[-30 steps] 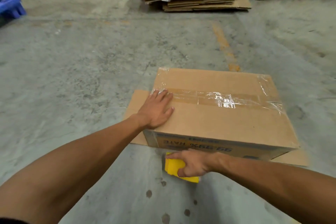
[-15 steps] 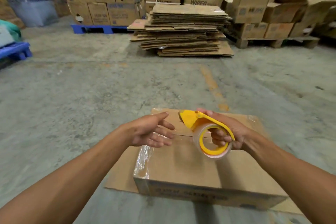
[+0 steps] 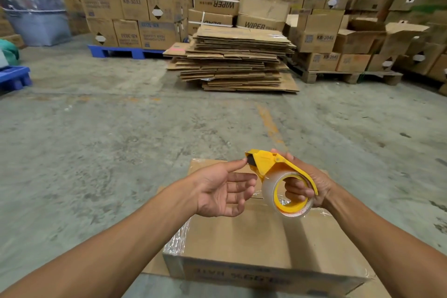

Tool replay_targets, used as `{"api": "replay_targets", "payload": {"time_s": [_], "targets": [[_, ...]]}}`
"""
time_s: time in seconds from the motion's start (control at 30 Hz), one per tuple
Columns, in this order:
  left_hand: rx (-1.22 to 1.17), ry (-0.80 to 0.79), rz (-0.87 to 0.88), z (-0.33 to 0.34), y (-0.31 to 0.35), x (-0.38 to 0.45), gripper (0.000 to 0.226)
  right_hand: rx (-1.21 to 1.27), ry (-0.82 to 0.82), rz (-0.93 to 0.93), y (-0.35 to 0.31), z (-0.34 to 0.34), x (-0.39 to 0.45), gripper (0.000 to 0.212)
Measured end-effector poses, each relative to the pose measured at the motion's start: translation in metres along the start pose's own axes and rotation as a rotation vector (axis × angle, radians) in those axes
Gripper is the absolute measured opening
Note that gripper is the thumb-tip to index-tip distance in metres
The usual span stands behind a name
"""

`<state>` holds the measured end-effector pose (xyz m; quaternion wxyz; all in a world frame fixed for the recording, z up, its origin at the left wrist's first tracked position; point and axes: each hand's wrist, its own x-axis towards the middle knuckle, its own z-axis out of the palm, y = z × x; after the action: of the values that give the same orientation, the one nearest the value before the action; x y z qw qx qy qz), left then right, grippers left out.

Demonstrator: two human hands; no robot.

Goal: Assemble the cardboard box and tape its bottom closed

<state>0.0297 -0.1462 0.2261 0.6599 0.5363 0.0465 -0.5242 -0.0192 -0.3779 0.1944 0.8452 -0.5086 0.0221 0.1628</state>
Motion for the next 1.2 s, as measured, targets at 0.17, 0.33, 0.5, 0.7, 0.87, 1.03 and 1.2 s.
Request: {"api": "replay_targets", "payload": {"time_s": [0.17,0.33,0.5,0.7,0.87,1.03,1.2], "targets": [[-0.015,-0.008,-0.006,0.001,-0.003,-0.002,0.012,-0.045,-0.021,0.011,-0.001,-0.005,-0.002,0.063],[-0.021,-0.007,-0.011,0.001,-0.006,-0.002,0.009,-0.098,-0.033,0.029,-0.002,-0.006,-0.005,0.065],[-0.025,0.001,0.008,0.002,-0.009,-0.001,0.006,-0.13,-0.042,0.039,-0.003,-0.008,-0.006,0.064],[0.022,0.032,-0.028,-0.006,-0.018,0.007,0.012,-0.226,-0.018,0.116,-0.001,-0.009,-0.007,0.065],[0.145,0.116,-0.024,-0.035,-0.017,0.011,0.016,-0.401,-0.015,0.194,-0.003,-0.004,-0.012,0.07],[0.251,0.214,0.003,-0.089,-0.009,0.004,0.022,-0.521,0.005,0.23,-0.008,-0.011,-0.022,0.089],[0.337,0.257,-0.01,-0.118,0.004,0.008,0.019,-0.596,-0.086,0.262,-0.015,-0.006,-0.005,0.075]]}}
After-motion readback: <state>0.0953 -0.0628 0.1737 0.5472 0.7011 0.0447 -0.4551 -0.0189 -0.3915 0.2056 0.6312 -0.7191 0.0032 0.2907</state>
